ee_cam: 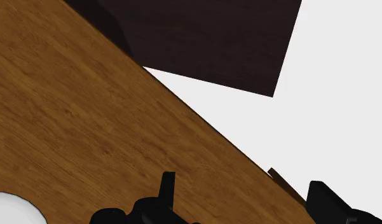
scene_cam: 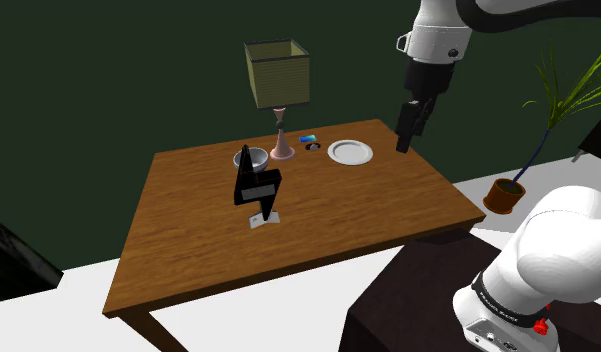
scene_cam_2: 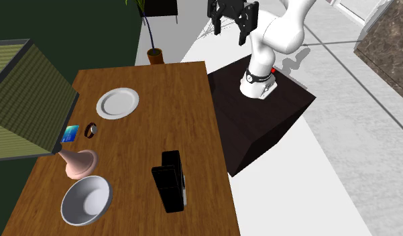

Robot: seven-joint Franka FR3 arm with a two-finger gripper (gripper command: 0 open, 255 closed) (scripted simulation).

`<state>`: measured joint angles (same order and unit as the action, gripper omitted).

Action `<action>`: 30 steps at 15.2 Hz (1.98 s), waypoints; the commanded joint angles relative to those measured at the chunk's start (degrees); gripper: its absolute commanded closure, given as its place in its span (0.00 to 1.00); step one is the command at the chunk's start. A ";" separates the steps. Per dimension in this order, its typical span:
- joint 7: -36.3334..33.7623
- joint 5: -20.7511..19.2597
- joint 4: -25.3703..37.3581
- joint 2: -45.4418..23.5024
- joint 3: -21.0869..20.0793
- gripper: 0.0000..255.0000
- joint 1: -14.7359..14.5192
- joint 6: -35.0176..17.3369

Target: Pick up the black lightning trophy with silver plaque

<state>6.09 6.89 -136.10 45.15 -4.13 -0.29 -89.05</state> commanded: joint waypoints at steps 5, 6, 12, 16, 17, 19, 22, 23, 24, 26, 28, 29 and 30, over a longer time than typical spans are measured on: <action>4.22 -0.69 1.56 -7.96 -0.33 0.00 -1.31 -6.77; 5.22 -0.86 2.15 -10.01 -0.45 0.00 -1.61 -8.33; 10.75 -1.94 7.23 -22.59 -1.48 0.00 -3.33 -16.49; 13.94 -2.92 11.95 -31.04 -2.41 0.00 -4.42 -20.68; 14.67 -3.22 13.28 -33.14 -2.68 0.00 -4.68 -21.56; 16.07 -3.88 16.13 -37.34 -3.24 0.00 -5.21 -23.14; 17.97 -5.08 20.83 -43.60 -4.14 0.00 -6.04 -25.02; 18.56 -5.53 22.51 -45.68 -4.44 0.00 -6.33 -25.52; 19.12 -6.02 24.25 -47.76 -4.75 0.00 -6.63 -25.96; 20.21 -7.06 27.90 -51.92 -5.35 0.00 -7.30 -26.65; 21.24 -8.20 31.80 -56.09 -5.93 0.00 -8.05 -27.08; 21.75 -8.80 33.84 -58.18 -6.20 0.00 -8.47 -27.20; 22.25 -9.41 35.95 -60.28 -6.46 0.00 -8.91 -27.26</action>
<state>27.77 -2.02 -101.36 -13.73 -10.28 -8.79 -116.02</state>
